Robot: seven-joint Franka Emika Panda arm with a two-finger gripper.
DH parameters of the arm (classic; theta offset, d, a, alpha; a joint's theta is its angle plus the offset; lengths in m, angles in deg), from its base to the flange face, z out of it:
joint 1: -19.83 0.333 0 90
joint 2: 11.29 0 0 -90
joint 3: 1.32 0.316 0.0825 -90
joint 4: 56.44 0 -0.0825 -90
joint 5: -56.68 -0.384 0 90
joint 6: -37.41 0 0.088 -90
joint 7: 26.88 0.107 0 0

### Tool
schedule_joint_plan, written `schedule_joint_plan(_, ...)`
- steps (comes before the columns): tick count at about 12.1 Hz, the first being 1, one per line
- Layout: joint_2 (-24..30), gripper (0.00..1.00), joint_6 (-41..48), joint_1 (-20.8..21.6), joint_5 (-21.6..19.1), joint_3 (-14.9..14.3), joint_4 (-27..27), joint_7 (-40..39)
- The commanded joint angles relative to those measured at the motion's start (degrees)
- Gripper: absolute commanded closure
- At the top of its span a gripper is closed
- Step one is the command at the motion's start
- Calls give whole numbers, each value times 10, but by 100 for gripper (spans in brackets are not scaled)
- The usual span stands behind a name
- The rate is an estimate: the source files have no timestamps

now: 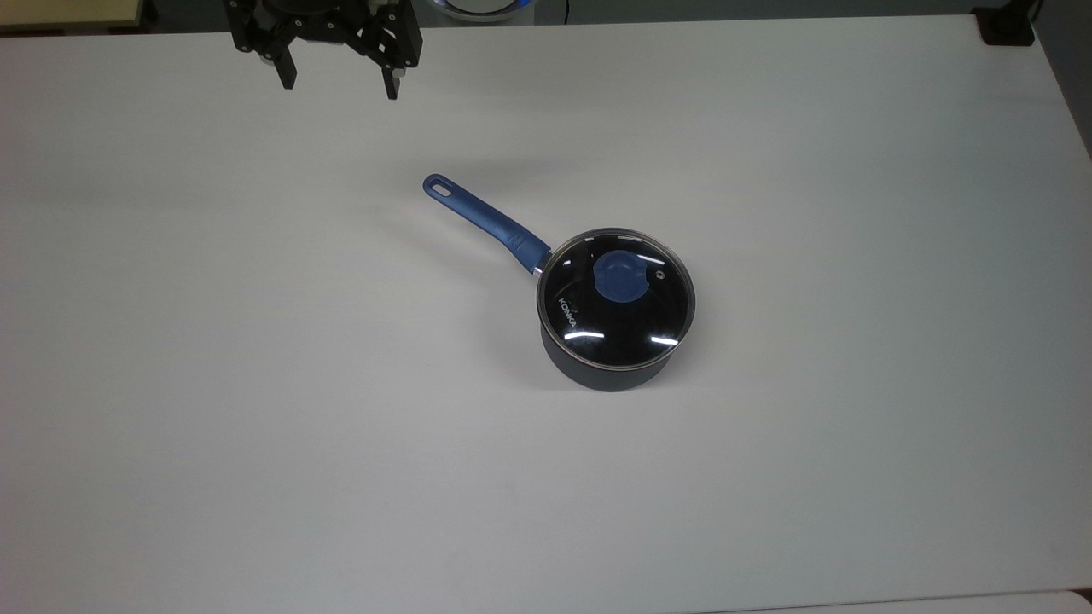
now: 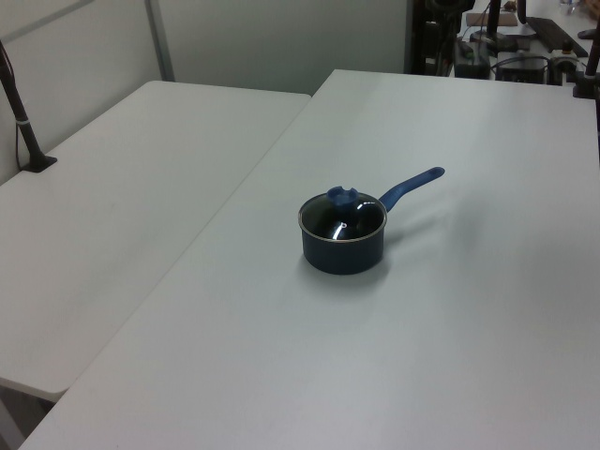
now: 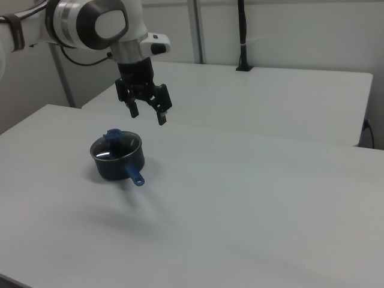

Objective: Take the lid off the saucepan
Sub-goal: 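Move the open gripper over the blue knob of the glass lid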

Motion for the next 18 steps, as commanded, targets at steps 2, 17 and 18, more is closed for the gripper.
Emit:
schedule_joint_plan(2,12,0,-9,7,6,-7,14,-12)
schedule_joint_plan(17,-124,0,-111,171,-27,-67,-53,49)
schedule_joint_plan(18,-148,0,-116,196,-52,-82,-76,49)
